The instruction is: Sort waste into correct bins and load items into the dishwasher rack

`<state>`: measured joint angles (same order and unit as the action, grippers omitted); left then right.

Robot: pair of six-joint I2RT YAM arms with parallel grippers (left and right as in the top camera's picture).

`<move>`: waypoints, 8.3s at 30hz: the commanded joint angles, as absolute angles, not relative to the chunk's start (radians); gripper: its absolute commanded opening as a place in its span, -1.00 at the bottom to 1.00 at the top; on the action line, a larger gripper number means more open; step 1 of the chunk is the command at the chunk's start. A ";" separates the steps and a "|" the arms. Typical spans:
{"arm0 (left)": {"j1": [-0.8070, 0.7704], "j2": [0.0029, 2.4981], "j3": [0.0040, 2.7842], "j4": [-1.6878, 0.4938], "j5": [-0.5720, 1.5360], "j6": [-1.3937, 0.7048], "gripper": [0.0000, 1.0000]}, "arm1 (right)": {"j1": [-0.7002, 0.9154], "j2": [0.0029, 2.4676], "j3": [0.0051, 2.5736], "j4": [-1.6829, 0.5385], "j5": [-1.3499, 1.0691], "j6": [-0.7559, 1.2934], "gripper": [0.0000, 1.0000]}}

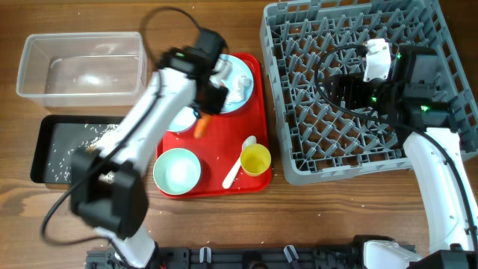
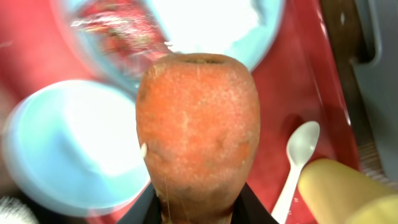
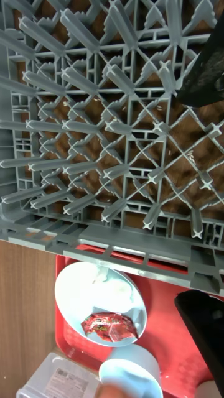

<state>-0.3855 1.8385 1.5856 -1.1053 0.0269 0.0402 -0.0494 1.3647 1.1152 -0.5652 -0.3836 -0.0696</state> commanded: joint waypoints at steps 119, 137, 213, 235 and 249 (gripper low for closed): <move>0.265 1.996 1.649 -0.729 -0.043 -0.034 0.75 | -0.046 1.412 1.119 -0.563 -0.358 -0.052 0.99; 0.241 1.724 1.651 -0.883 0.134 -0.091 1.00 | 0.659 2.002 1.494 -0.284 -0.403 0.419 0.58; 0.244 1.748 1.651 -0.888 0.134 -0.091 1.00 | 0.606 1.887 1.691 -0.677 -0.374 -0.009 0.72; 0.244 1.748 1.651 -0.900 0.133 -0.090 1.00 | 0.909 2.498 2.143 -1.235 -0.403 0.056 -0.27; 0.244 1.748 1.651 -0.903 0.133 -0.090 0.99 | 0.542 1.983 2.143 -1.067 0.176 0.139 -0.92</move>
